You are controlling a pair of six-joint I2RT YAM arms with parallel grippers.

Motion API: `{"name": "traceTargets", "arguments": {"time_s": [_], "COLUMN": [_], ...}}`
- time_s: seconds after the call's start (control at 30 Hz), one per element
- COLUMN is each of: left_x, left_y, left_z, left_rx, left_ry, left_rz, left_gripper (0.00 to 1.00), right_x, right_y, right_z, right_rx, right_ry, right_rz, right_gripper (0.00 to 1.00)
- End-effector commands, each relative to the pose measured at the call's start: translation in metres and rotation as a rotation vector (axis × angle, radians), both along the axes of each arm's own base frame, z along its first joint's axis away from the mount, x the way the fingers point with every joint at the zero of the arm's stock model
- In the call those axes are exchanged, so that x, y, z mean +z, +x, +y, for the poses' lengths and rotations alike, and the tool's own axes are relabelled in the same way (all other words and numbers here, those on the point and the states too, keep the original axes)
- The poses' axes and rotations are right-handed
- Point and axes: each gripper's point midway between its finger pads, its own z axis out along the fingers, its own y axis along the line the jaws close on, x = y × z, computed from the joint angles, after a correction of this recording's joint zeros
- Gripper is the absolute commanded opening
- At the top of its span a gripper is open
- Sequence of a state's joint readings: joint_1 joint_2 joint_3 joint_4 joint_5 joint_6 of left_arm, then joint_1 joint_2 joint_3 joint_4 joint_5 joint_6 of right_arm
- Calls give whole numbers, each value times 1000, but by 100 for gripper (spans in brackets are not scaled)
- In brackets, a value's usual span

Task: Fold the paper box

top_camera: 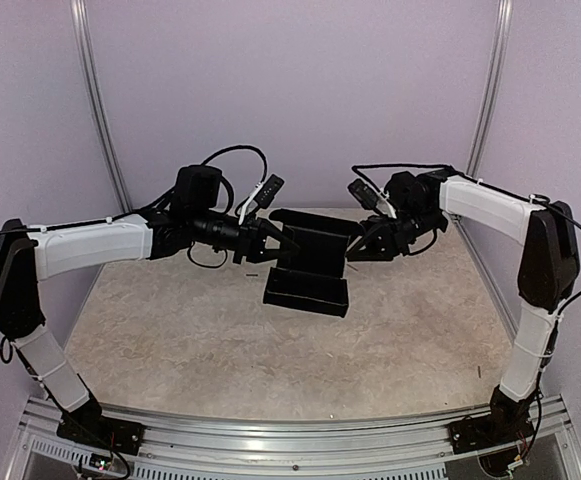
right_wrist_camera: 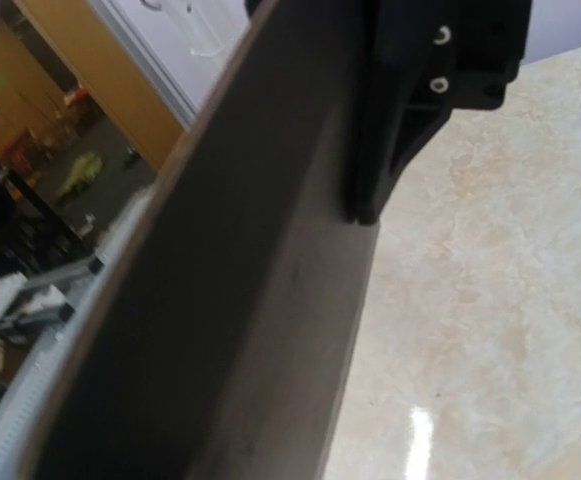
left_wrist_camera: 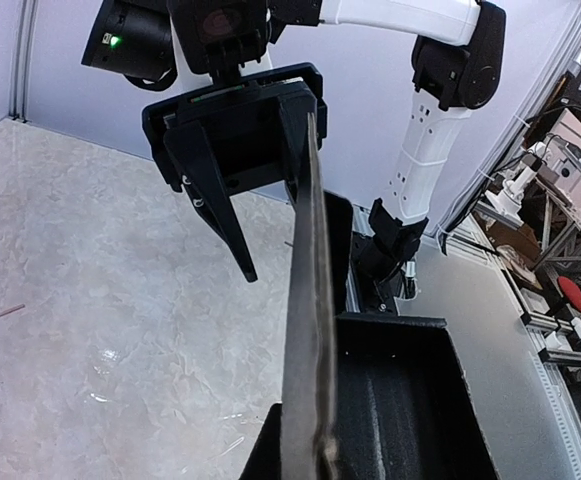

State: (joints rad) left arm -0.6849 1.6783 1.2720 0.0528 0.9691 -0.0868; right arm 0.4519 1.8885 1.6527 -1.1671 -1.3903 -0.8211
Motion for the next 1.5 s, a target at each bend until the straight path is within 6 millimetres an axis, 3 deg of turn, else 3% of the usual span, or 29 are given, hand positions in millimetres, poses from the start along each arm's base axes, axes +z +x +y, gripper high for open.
{"name": "traceTargets", "arguments": {"time_s": [0.0,0.2,0.43,0.67,0.8,1.03,1.27,1.47], "left_x": [11,14,11,11,7,-12,-7,3], "left_y": [0,-2,-2,0,9,33,31,34], "left_z": [-12,-20,-27,-25,-28,-21,16,40], "left_rx": [-11,-22,-25,-9,36,190,275,332], "left_ry": [-60,-90,-107,-109,-93,-18,94,226], "left_rz": [-21,0,35,41,71,64,-97,-245], "left_gripper": [0,0,0,0,3,37,64,70], "right_x": [16,21,13,10,7,-9,-31,-41], "right_y": [-6,-5,7,10,16,27,23,18], "right_z": [12,16,23,24,25,19,8,3], "right_rx": [18,6,-81,-105,-153,-260,-266,-250], "right_ry": [64,63,19,11,-10,-95,-184,-218], "right_rz": [9,14,30,40,21,-87,-197,-217], "right_gripper": [31,25,18,0,0,0,0,0]}}
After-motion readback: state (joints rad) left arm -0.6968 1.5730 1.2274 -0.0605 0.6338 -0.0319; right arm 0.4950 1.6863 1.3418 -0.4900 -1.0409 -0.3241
